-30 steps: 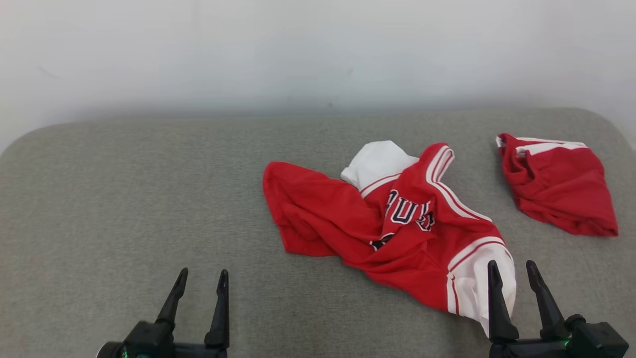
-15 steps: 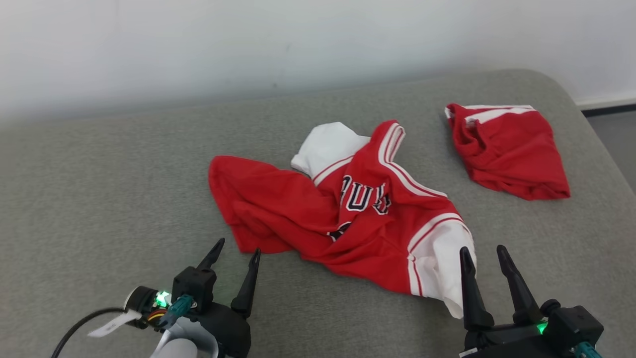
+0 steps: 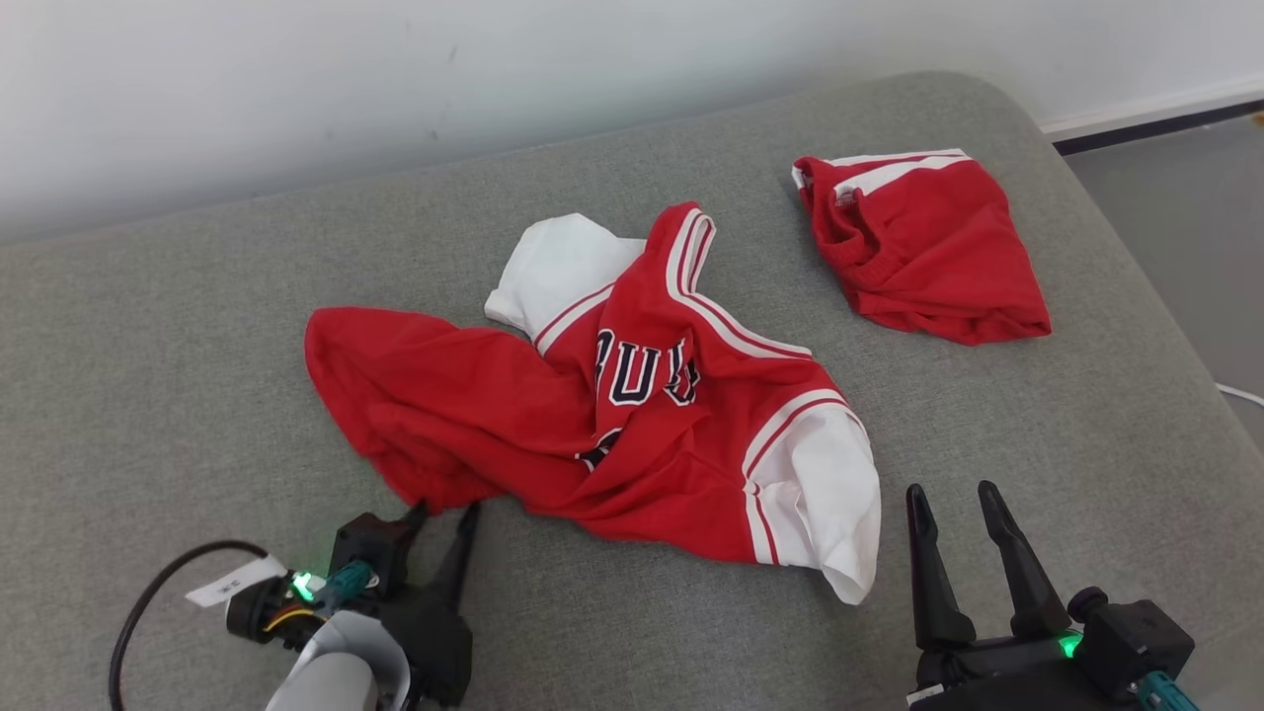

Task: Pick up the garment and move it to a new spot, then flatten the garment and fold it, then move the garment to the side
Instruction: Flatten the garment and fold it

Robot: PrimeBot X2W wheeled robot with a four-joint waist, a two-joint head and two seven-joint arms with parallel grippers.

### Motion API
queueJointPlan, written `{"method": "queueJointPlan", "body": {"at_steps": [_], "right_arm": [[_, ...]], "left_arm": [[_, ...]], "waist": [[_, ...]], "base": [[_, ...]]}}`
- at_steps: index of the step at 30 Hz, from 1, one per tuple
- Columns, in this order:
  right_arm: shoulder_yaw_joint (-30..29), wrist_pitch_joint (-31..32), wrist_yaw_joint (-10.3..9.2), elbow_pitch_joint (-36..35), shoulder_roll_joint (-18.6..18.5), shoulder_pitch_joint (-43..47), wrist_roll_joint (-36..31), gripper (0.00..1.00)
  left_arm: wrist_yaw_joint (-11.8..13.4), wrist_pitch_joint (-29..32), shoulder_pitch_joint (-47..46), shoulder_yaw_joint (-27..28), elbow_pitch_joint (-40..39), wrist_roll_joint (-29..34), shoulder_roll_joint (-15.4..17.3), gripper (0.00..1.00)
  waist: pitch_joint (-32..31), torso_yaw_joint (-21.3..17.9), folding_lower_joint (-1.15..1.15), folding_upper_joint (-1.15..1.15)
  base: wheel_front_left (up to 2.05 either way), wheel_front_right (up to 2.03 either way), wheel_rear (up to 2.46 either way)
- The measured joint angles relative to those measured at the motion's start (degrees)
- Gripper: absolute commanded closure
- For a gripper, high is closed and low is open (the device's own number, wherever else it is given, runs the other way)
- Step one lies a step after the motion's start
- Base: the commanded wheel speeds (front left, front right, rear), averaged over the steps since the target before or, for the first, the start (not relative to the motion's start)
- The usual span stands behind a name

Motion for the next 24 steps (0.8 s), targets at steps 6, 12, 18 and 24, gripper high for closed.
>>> {"method": "queueJointPlan", "body": {"at_steps": [6, 12, 18, 24], "right_arm": [[-0.5, 0.0, 0.0, 0.0, 0.0, 0.2, 0.0, 0.0], [-1.3, 0.0, 0.0, 0.3, 0.0, 1.9, 0.1, 0.0], [-2.7, 0.0, 0.0, 0.8, 0.0, 3.1, 0.1, 0.0], [-2.6, 0.0, 0.0, 1.3, 0.0, 3.7, -0.3, 0.0]], "left_arm": [[0.0, 0.0, -0.6, -0.6, -3.3, -1.1, 0.3, 1.0], [0.0, 0.0, 5.8, 2.2, -13.5, -0.5, 2.9, 1.0], [0.4, 0.0, 17.5, 5.2, -22.0, 0.7, 4.9, 1.0], [0.4, 0.0, 23.5, 7.4, -22.2, 0.3, 4.0, 0.95]], "waist": [[-0.4, 1.5, 0.0, 0.0], [-2.1, 4.8, -0.01, 0.0], [-3.8, 8.8, -0.02, 0.0], [-4.8, 12.6, -0.01, 0.0]], "base": [[0.0, 0.0, 0.0], [0.0, 0.0, 0.0], [0.0, 0.0, 0.0], [0.0, 0.0, 0.0]]}}
